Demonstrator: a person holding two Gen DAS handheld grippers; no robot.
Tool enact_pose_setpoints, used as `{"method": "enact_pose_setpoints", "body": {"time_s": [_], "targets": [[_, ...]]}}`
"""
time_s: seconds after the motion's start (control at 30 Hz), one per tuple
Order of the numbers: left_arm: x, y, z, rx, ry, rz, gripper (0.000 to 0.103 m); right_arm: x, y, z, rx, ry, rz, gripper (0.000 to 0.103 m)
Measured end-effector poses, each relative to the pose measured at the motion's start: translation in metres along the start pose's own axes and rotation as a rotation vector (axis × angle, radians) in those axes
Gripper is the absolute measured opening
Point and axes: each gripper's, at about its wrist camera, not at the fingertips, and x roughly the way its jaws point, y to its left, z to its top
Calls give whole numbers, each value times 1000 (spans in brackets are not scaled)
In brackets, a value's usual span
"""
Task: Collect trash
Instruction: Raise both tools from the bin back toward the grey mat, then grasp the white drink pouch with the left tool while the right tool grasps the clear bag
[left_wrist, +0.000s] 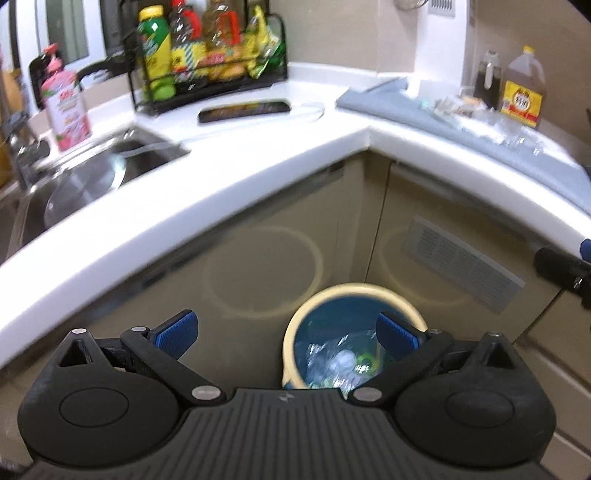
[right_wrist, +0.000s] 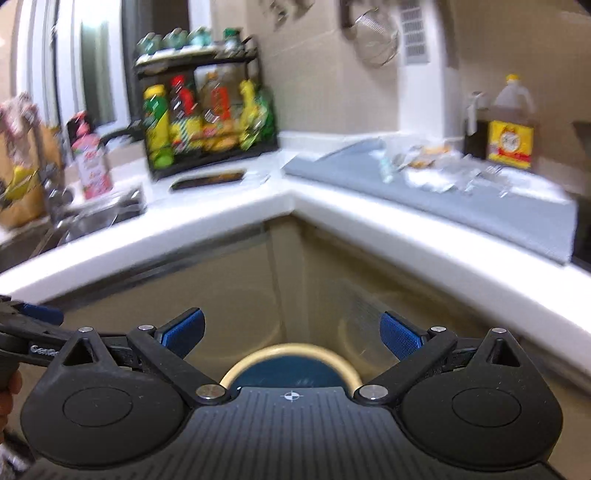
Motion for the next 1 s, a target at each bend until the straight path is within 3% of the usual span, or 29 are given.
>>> {"method": "enact_pose_setpoints", "body": {"time_s": [0.2,0.37,0.47,0.53,0.73,1.0], "targets": [[0,-19,63,65,-83,-56,103,1,-39,48,24,-113,-73,103],[11,-48,133,140,-146,-106,103,28,-79,90,56,-117,-155,103],[28,-77,185,193,-176,-183,103,54,-106,110,90,-117,-202,103],[46,-97,216,221,-178,-238,103,77,-125,123,101,-107,-241,103],[118,-165,291,321,-176,-301,103,158,-181,152,149,-53,-309,103],[228,-234,354,381,-93,-366,103,236,-236,174,169,3,-337,103]]}}
